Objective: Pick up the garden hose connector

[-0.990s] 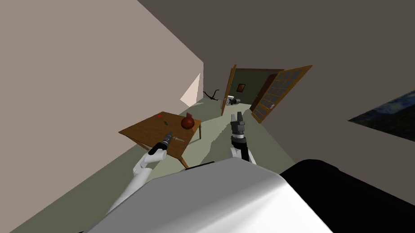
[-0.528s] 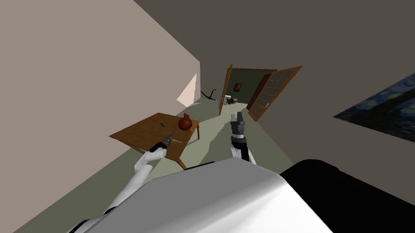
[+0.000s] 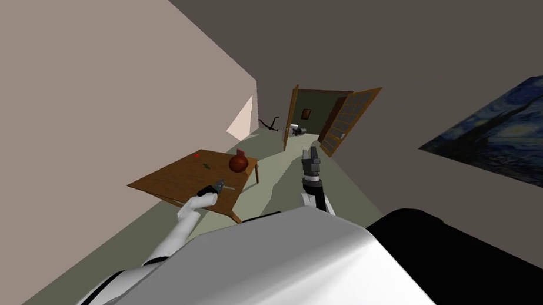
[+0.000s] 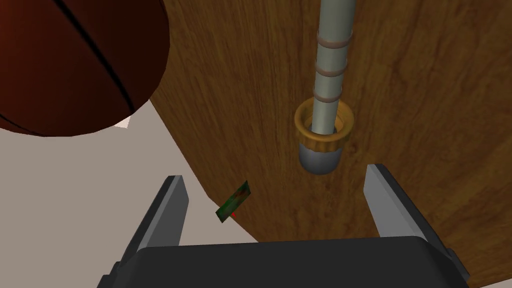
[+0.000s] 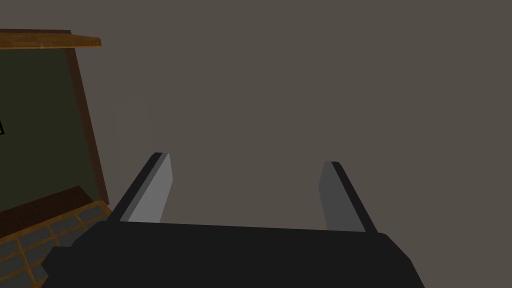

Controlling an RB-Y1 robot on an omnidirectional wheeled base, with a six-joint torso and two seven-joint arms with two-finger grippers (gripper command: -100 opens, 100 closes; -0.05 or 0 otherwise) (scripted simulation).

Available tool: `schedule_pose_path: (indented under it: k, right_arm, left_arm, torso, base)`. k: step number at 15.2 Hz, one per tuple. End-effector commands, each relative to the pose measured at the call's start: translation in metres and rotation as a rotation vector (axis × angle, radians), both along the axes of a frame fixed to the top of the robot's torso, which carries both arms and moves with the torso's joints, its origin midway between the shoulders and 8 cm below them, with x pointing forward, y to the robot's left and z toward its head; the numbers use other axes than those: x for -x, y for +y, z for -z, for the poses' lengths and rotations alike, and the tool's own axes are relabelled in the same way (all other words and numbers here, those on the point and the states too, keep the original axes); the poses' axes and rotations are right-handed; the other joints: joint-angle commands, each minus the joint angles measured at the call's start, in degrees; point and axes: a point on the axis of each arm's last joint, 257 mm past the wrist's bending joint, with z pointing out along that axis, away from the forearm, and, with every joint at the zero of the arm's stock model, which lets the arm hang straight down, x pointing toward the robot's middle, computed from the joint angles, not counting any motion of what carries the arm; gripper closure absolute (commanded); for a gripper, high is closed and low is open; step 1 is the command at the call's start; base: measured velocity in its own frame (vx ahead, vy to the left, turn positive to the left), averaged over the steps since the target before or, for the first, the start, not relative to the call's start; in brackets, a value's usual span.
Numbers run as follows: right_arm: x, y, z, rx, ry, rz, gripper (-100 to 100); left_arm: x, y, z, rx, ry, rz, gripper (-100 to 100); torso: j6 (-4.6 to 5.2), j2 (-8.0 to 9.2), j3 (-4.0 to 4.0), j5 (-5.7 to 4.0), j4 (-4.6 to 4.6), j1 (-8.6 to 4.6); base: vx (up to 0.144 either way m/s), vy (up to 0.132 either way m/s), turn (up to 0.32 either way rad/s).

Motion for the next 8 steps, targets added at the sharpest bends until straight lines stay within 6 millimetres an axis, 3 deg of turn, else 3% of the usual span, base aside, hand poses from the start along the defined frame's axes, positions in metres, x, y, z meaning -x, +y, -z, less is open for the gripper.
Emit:
schedule_pose_path:
  k: [1, 8]
  right_arm:
    - [0.0, 0.0, 0.0, 0.0, 0.0, 0.0, 0]
    - [0.0, 0.0, 0.0, 0.0, 0.0, 0.0, 0]
  left_arm:
    - [0.003, 0.003, 0.007, -0.002, 0.027, -0.006, -100]
    - [0.023, 0.021, 0.04, -0.008, 0.2, -0.036, -100]
  torso:
    - [0.0, 0.0, 0.0, 0.0, 0.0, 0.0]
    - [0.0, -0.03, -0.02, 0.0, -0.01, 0.02]
  base:
    - [0.013, 0.0, -0.046]
    - [0.021, 0.002, -0.11]
